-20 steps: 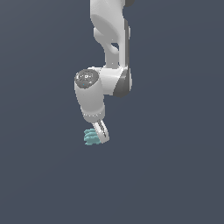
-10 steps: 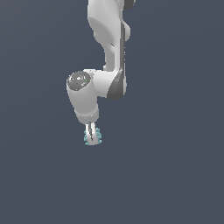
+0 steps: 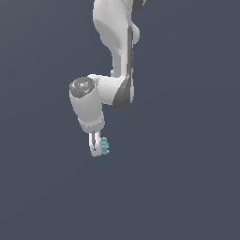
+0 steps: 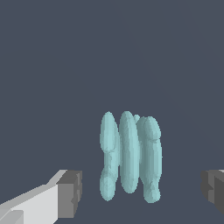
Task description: Pick up the object and move it to a goal position.
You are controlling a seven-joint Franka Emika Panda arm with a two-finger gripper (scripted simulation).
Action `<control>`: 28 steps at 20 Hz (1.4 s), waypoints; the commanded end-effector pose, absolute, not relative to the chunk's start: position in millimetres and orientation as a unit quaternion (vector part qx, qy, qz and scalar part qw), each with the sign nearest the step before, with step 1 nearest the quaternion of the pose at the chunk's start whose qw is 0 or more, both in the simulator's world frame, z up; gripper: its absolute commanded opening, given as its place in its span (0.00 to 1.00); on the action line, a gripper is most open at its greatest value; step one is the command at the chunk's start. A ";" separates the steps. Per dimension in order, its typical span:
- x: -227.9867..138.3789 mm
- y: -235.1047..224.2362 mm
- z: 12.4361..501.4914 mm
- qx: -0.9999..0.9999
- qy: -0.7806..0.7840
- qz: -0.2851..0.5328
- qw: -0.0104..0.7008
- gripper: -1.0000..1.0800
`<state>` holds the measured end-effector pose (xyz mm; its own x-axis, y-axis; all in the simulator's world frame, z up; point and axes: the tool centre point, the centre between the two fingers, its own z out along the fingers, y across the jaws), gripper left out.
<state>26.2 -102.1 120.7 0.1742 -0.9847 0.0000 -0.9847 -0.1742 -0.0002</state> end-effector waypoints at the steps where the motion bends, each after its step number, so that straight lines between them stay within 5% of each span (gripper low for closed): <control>1: 26.0 -102.1 117.5 -0.766 0.643 0.000 0.000 0.96; 15: 26.0 -102.5 71.0 -0.764 0.645 0.000 0.000 0.96; 16: 26.0 -102.5 71.0 -0.764 0.645 0.000 0.000 0.00; 28: 25.7 -101.5 71.7 -0.765 0.644 0.000 0.000 0.00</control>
